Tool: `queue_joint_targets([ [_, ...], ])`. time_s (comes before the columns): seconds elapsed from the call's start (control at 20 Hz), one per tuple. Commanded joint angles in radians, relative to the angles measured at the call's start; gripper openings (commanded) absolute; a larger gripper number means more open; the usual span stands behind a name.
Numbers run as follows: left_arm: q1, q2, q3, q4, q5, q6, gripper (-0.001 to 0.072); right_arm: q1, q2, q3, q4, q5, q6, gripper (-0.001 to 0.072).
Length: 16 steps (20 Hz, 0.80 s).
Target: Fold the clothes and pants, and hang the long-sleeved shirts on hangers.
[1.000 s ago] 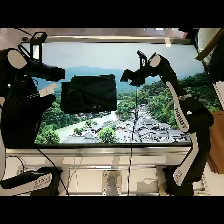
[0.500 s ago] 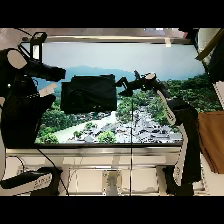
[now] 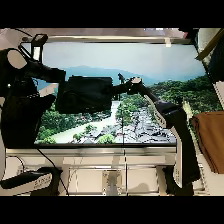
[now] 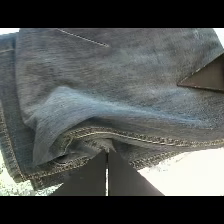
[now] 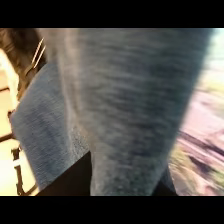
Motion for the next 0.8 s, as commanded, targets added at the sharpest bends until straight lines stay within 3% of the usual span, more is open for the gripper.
queue_joint_targets([
  [0.0, 0.000, -0.001, 0.000, 0.001, -0.029, 0.002, 0.0011, -0.023, 0.005, 0.146, 0.039, 0.129, -0.063, 0.0051],
  [0.15, 0.000, -0.001, 0.000, 0.000, -0.049, 0.001, 0.0011, -0.123, 0.126, 0.200, 0.010, 0.247, -0.068, 0.0050],
  [0.35, -0.001, -0.001, 0.000, 0.000, -0.049, 0.000, 0.0011, -0.333, 0.337, 0.164, -0.377, 0.309, -0.060, 0.0047],
  [0.55, -0.001, -0.001, 0.000, 0.000, -0.049, 0.001, 0.0011, -0.646, 0.367, 0.164, -0.394, 0.483, 0.025, 0.0048],
  [0.75, -0.001, -0.001, 0.000, 0.000, -0.049, 0.000, 0.0011, -0.943, 0.412, 0.163, -0.412, 0.506, 0.032, 0.0048],
])
